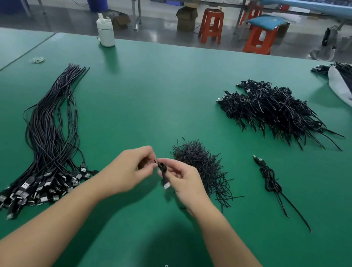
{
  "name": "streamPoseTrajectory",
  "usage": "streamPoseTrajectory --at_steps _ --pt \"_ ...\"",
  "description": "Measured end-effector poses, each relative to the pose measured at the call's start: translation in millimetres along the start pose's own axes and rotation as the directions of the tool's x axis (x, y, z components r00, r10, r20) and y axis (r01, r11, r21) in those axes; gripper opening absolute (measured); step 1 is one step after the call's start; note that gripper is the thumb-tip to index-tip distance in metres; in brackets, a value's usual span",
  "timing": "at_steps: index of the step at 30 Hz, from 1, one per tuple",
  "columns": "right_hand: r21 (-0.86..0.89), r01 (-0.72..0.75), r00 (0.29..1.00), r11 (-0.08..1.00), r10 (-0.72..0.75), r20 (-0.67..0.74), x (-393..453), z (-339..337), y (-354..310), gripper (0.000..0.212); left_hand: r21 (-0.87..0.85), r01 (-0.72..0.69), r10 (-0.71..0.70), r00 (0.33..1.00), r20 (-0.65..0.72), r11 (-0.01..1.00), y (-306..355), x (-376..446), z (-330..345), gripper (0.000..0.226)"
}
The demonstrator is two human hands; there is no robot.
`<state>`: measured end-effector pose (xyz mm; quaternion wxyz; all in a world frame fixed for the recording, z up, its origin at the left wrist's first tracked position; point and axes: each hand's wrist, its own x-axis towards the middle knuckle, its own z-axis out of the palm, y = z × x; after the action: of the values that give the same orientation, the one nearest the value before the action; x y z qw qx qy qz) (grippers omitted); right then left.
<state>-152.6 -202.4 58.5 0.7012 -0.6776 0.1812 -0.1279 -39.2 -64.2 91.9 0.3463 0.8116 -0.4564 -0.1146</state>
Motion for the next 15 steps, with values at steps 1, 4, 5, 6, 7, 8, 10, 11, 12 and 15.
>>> streamPoseTrajectory --at_steps 1,4,5,6,7,8,10,11,12,15 --pt "-0.086 0.006 0.999 0.996 -0.009 -0.038 1.5 -0.4 0.8 0.017 0.011 -0.008 0.008 1.0 -0.003 1.0 0.5 0.5 0.9 0.015" --pt "-0.151 -0.006 0.999 0.989 0.0 -0.037 4.1 -2.7 3.0 0.006 0.108 -0.091 0.094 0.995 -0.025 0.99 1.9 2.9 3.7 0.011" --pt "-0.144 -0.017 1.0 0.989 0.013 -0.024 3.2 -2.9 3.5 0.012 0.152 -0.134 0.138 0.99 -0.02 0.979 2.3 3.7 5.0 0.011" --pt "-0.165 -0.021 1.0 0.986 0.018 -0.018 2.5 -3.5 3.6 0.017 0.197 -0.177 0.182 0.983 -0.007 0.964 2.5 4.0 6.3 0.01" --pt "-0.208 -0.019 1.0 0.978 0.016 -0.016 2.5 -3.9 3.5 0.021 0.256 -0.219 0.224 0.975 0.012 0.941 2.3 3.8 7.7 0.009" --pt "-0.252 -0.014 1.0 0.968 0.012 -0.012 2.7 -5.3 3.5 0.025 0.338 -0.272 0.279 0.96 0.028 0.901 1.5 3.5 9.6 0.01" --pt "-0.287 -0.053 0.999 0.956 0.053 -0.008 2.8 -6.2 1.8 0.032 0.513 -0.382 0.399 0.913 0.081 0.769 -0.9 2.3 13.6 0.02" --pt "-0.282 -0.083 0.996 0.956 0.084 -0.009 2.9 -7.4 0.8 0.033 0.557 -0.426 0.447 0.888 0.107 0.713 -1.7 1.3 15.9 0.027" --pt "-0.265 -0.106 0.994 0.958 0.108 -0.008 2.9 -9.2 0.0 0.034 0.573 -0.46 0.484 0.866 0.122 0.679 -3.4 0.7 18.3 0.032" --pt "-0.238 -0.15 0.989 0.96 0.15 -0.015 1.8 -14.4 -4.3 0.04 0.594 -0.48 0.544 0.835 0.084 0.645 -8.7 3.8 24.9 0.03"
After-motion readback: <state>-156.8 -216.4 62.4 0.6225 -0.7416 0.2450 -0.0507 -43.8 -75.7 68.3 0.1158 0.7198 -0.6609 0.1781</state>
